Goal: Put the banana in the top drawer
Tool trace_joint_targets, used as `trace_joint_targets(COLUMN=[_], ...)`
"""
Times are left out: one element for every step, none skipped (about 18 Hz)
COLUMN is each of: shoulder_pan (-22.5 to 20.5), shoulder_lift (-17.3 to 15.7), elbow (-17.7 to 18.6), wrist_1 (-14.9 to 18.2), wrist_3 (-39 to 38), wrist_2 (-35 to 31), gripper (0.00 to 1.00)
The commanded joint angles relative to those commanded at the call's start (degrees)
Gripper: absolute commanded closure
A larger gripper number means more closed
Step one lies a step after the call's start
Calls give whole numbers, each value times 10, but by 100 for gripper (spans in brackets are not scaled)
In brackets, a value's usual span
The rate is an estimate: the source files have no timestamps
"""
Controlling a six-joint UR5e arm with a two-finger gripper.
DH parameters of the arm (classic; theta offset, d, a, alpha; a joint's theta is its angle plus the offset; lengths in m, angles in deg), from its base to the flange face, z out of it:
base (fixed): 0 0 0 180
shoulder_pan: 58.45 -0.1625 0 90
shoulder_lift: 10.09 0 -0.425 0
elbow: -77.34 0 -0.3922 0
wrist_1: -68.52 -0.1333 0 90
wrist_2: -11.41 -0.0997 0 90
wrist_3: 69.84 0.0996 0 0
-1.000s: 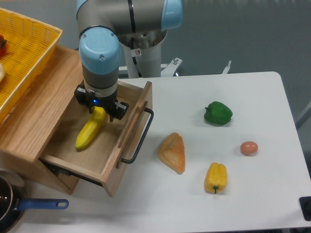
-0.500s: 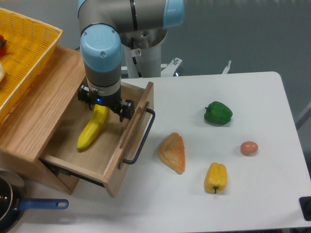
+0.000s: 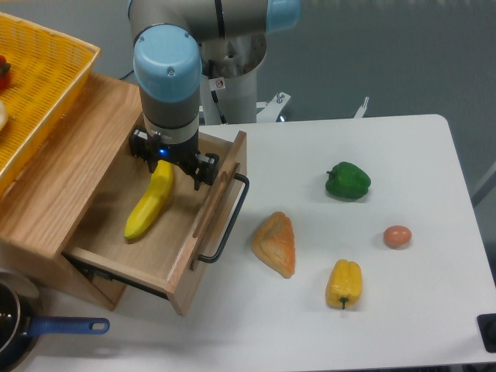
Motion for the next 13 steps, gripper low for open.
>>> trace_joint_targets(shoulder_pan=[1,2,2,1,0,0,1,0,0,-3,-4,-5,-8], shoulder_lift=[-1,-3,-9,-16,-20,-21,-21,-24,-28,-30,-33,-37,-38], elbow=[0,0,0,0,0,-1,0,0,0,0,0,0,0], wrist_1=[2,2,2,2,2,2,3,7,12,13,14,13,14], wrist_3=[1,1,1,1,1,1,1,1,1,2,2,2,2], wrist_2=[1,1,1,1,2,2,2,1,1,1,1,1,1], gripper=[12,12,12,12,12,12,12,12,12,11,11,11,10])
